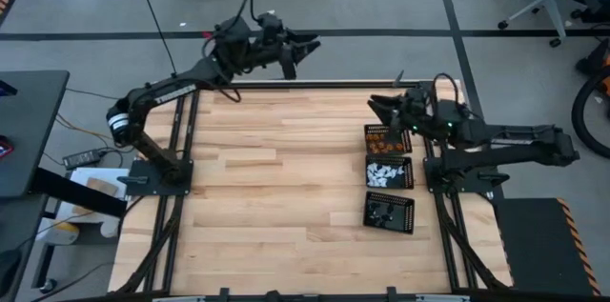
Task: Sort Halloween decoration
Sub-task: Return to Home Position
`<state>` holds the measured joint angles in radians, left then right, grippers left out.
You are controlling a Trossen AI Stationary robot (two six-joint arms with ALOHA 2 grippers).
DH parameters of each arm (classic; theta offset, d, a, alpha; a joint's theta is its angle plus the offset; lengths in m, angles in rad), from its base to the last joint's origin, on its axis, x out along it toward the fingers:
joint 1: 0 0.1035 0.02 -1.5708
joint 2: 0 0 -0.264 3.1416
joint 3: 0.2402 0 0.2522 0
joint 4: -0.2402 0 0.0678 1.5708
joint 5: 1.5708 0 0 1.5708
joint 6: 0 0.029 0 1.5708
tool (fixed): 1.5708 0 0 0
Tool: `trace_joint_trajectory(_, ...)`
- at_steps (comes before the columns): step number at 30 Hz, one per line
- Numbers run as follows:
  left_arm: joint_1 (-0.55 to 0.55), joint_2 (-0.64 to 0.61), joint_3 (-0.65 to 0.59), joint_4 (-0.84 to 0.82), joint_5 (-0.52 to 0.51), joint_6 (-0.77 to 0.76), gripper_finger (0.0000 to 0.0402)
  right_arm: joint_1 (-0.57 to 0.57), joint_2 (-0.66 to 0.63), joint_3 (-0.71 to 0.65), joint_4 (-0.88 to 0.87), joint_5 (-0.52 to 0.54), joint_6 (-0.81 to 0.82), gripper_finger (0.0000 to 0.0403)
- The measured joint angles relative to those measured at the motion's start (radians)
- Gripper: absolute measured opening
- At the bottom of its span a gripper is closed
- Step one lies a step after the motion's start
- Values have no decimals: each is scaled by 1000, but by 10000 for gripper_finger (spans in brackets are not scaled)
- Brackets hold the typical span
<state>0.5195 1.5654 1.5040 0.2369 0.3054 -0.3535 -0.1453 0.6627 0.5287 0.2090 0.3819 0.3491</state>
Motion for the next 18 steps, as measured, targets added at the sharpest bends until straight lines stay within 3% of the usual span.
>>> trace_joint_trajectory(4, 11, -31, -2, -97, -24, -67, 162, -50, 72, 57, 4, -71, 24, 134)
trace_joint_trajectory(12, -44, -79, -1, -163, -21, -22, 162, -156, 49, 60, 0, -277, 54, 134)
trace_joint_trajectory(18, -99, -79, -34, -229, -24, -48, 162, -181, -2, -19, 108, -300, 100, 134)
